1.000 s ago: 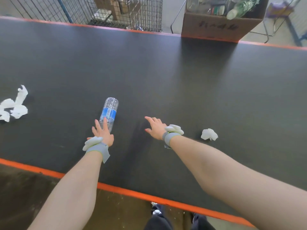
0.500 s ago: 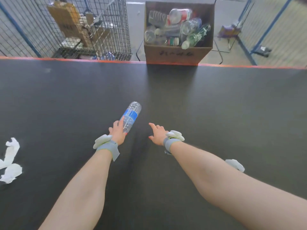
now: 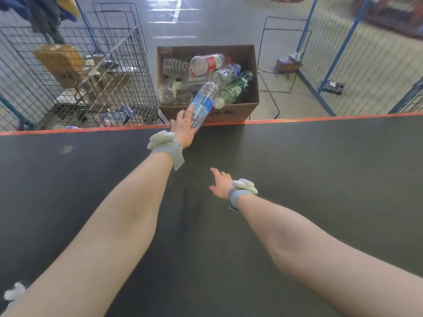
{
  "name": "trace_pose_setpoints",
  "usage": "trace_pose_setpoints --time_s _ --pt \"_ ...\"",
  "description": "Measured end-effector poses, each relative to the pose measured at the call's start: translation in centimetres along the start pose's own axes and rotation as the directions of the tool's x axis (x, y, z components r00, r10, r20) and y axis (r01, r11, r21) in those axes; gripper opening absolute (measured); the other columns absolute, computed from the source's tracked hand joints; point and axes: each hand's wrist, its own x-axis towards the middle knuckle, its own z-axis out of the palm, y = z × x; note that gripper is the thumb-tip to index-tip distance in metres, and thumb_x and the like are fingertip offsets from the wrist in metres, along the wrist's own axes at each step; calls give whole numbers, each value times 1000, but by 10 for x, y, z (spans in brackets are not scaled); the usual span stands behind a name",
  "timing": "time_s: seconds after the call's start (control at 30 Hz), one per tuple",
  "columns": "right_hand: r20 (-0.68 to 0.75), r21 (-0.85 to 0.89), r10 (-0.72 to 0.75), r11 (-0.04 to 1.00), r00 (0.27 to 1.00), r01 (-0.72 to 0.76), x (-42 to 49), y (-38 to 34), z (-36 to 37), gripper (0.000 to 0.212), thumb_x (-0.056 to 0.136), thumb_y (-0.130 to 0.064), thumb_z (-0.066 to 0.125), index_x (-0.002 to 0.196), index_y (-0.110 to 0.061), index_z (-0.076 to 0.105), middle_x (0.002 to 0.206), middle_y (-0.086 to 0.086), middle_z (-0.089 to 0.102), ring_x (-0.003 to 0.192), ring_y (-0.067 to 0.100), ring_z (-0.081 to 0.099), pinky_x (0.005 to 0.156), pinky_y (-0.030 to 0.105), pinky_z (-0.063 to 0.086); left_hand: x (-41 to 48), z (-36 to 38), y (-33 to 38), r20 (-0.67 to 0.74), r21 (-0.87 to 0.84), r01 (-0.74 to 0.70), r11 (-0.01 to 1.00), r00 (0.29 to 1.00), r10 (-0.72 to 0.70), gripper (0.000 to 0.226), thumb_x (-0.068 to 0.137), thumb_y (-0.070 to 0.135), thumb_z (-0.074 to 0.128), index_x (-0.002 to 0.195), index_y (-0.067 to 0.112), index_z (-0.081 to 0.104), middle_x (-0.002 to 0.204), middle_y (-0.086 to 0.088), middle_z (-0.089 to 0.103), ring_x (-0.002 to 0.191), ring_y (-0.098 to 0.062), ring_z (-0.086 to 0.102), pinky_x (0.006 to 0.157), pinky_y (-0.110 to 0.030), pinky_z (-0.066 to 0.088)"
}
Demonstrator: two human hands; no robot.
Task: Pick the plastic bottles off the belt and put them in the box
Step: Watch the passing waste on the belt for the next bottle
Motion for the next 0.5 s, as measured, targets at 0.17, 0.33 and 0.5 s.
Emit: trace_pose_setpoints --time_s 0.17,0.33,0.5 --pt "-14 42 -47 998 999 47 54 9 -17 68 97 -28 52 153 -25 15 142 12 41 133 32 35 104 44 33 87 10 45 -25 96 -22 995 999 24 65 97 19 51 152 23 16 146 -15 30 126 -41 38 110 -48 29" --pt "-22 57 -39 998 999 40 95 35 -23 68 97 -29 51 153 -26 14 141 11 41 133 31 36 103 47 34 125 43 73 -113 126 27 992 994 -13 66 99 16 47 153 25 11 147 -18 25 130 -39 33 112 -47 26" --pt "-2 76 -14 997 1000 14 111 60 -14 68 97 -29 52 153 -26 14 142 10 41 134 31 35 104 48 33 134 69 68 -234 100 -52 994 969 74 65 98 15 47 153 25 13 153 -17 18 134 -38 29 113 -43 23"
